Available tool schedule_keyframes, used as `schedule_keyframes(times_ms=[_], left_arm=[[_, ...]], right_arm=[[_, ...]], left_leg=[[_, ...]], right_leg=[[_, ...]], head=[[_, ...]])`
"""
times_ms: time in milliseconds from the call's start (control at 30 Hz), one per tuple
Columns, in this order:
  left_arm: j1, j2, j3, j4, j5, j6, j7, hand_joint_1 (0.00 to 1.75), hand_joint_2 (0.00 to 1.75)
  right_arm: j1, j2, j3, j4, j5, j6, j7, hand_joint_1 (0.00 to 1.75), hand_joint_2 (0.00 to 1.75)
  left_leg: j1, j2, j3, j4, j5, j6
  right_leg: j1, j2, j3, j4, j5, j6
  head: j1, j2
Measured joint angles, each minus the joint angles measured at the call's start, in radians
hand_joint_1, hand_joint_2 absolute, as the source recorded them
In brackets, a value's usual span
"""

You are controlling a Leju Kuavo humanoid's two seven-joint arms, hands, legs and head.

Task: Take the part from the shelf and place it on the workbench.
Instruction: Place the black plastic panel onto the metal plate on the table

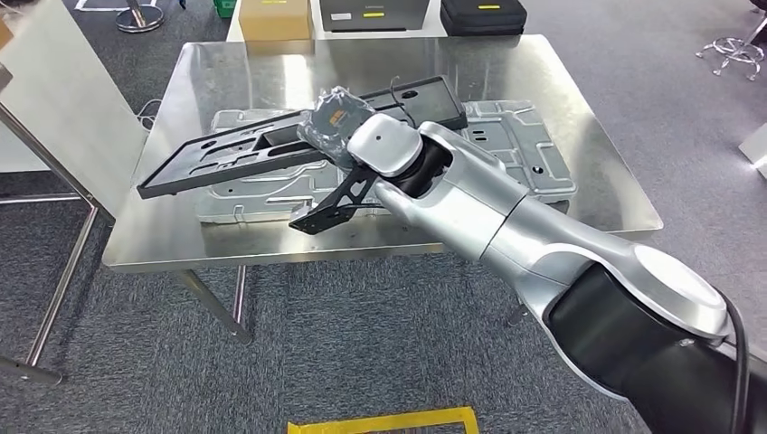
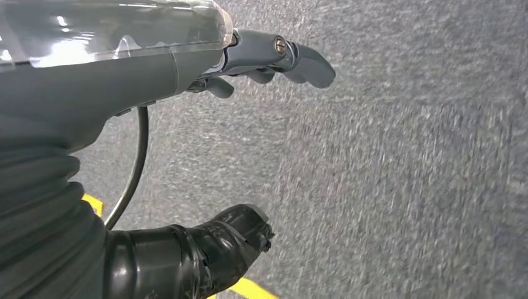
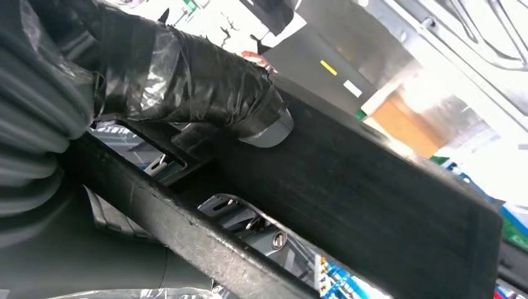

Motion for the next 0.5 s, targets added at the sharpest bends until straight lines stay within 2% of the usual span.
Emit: schedule_keyframes(times_ms=[67, 133, 167, 233, 267, 300, 333, 400, 433, 467, 500], left_arm=[[-0.001, -0.002, 0.000, 0.001, -0.001, -0.003, -0.002, 0.00, 1.75], [-0.002, -0.001, 0.000, 0.002, -0.002, -0.006, -0.006, 0.00, 1.75], [-0.002, 0.000, 0.000, 0.002, -0.002, -0.007, -0.007, 0.00, 1.75], [-0.002, 0.003, 0.000, 0.002, -0.002, -0.007, -0.007, 0.00, 1.75], [-0.001, 0.004, 0.000, 0.002, -0.003, -0.007, -0.008, 0.00, 1.75], [-0.001, 0.005, 0.000, 0.002, -0.004, -0.007, -0.008, 0.00, 1.75], [0.000, 0.005, 0.000, 0.002, -0.006, -0.007, -0.009, 0.00, 1.75], [0.000, 0.007, 0.000, 0.002, -0.008, -0.005, -0.011, 0.00, 1.75], [-0.001, 0.007, 0.000, 0.002, -0.009, -0.005, -0.012, 0.00, 1.75], [-0.001, 0.007, 0.000, 0.002, -0.010, -0.004, -0.012, 0.00, 1.75], [-0.001, 0.007, 0.000, 0.002, -0.011, -0.005, -0.013, 0.00, 1.75]], right_arm=[[0.000, 0.000, 0.000, -0.001, 0.001, 0.000, 0.001, 1.75, 1.75], [-0.001, 0.002, 0.000, -0.003, 0.003, 0.000, 0.002, 1.75, 1.75], [-0.002, 0.004, 0.000, -0.004, 0.004, 0.000, 0.003, 1.75, 1.75], [-0.001, 0.008, 0.000, -0.004, 0.006, 0.001, 0.006, 1.75, 1.75], [0.002, 0.010, 0.000, -0.004, 0.006, 0.002, 0.008, 1.75, 1.75], [0.005, 0.011, 0.000, -0.004, 0.007, 0.002, 0.010, 1.75, 1.75], [0.007, 0.012, 0.000, -0.004, 0.007, 0.003, 0.012, 1.75, 1.75], [0.008, 0.012, 0.000, -0.004, 0.009, 0.003, 0.015, 1.75, 1.75], [0.007, 0.012, -0.001, -0.004, 0.010, 0.003, 0.016, 1.75, 1.75], [0.006, 0.012, -0.001, -0.003, 0.010, 0.003, 0.016, 1.75, 1.75], [0.006, 0.012, -0.001, -0.003, 0.010, 0.003, 0.017, 1.75, 1.75]], left_leg=[[0.001, 0.000, 0.005, -0.009, -0.001, -0.010], [-0.001, 0.004, 0.001, 0.013, -0.021, -0.015], [-0.002, 0.006, -0.017, 0.053, -0.043, -0.016], [-0.004, 0.007, -0.082, 0.176, -0.091, -0.020], [-0.005, 0.008, -0.111, 0.223, -0.100, -0.023], [-0.004, 0.008, -0.127, 0.240, -0.091, -0.027], [-0.004, 0.009, -0.124, 0.218, -0.062, -0.030], [-0.002, 0.011, -0.077, 0.102, 0.008, -0.034], [-0.004, 0.011, -0.053, 0.048, 0.027, -0.032], [-0.006, 0.011, -0.037, 0.017, 0.034, -0.027], [-0.008, 0.010, -0.033, 0.008, 0.028, -0.021]], right_leg=[[-0.001, -0.001, 0.011, -0.021, 0.004, -0.004], [-0.007, -0.003, 0.034, -0.051, 0.010, -0.007], [-0.010, -0.004, 0.044, -0.062, 0.013, -0.008], [-0.008, -0.004, 0.050, -0.064, 0.009, -0.012], [-0.008, -0.003, 0.050, -0.061, 0.005, -0.013], [-0.007, -0.003, 0.051, -0.056, 0.000, -0.013], [-0.008, -0.002, 0.052, -0.050, -0.006, -0.011], [-0.010, -0.002, 0.054, -0.031, -0.023, -0.003], [-0.009, -0.002, 0.052, -0.020, -0.031, 0.002], [-0.008, -0.001, 0.050, -0.011, -0.037, 0.007], [-0.006, -0.001, 0.047, -0.006, -0.040, 0.011]], head=[[0.001, 0.000], [0.001, 0.000], [0.000, 0.000], [0.000, 0.000], [0.000, 0.000], [0.000, 0.000], [0.000, 0.000], [0.000, 0.000], [0.000, 0.000], [0.000, 0.000], [0.000, 0.000]])
